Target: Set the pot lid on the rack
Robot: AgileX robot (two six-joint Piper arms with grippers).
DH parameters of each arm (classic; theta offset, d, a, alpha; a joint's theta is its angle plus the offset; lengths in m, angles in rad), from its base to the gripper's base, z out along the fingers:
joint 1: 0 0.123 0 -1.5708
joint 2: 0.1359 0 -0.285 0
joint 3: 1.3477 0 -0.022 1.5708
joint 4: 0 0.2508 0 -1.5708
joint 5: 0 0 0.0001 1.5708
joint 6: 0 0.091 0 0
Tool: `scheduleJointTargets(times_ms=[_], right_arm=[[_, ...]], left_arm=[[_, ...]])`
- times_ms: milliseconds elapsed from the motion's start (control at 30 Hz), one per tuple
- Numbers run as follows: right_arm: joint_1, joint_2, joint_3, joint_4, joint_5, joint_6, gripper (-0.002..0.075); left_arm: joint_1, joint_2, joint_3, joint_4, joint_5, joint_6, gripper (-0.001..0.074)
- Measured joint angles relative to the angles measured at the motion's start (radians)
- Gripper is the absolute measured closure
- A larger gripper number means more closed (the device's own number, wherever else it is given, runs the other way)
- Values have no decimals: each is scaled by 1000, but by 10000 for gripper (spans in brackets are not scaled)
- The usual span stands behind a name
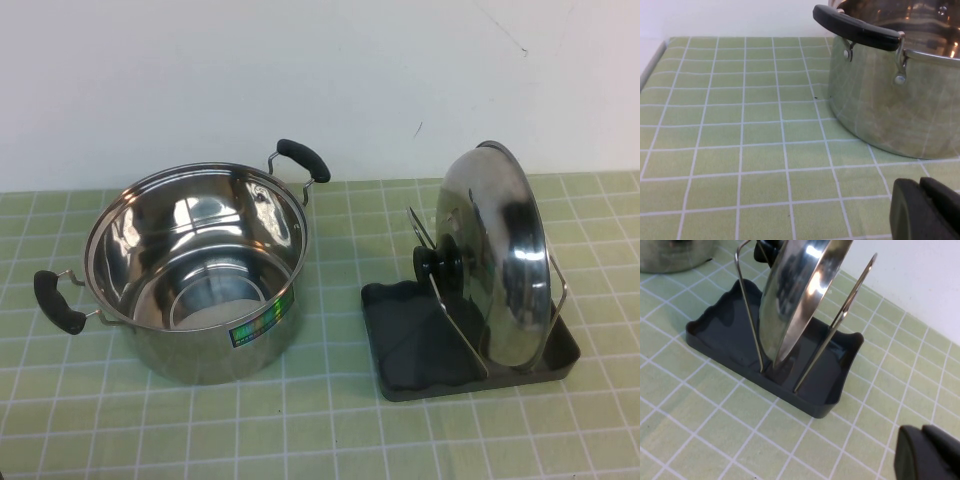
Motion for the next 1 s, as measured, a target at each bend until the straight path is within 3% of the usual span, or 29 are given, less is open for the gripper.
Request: scheduleJointTargets(times_ms=[667,833,1000], right_arm=[[0,0,1,0,-3,0,726],[0,-71,78,-2,-149,1,727],[-5,-250,230,-83,-366,201,727]], left_arm=[[0,0,0,2,0,4,737],[0,0,0,4,0,4,737],[0,0,0,4,0,4,737]])
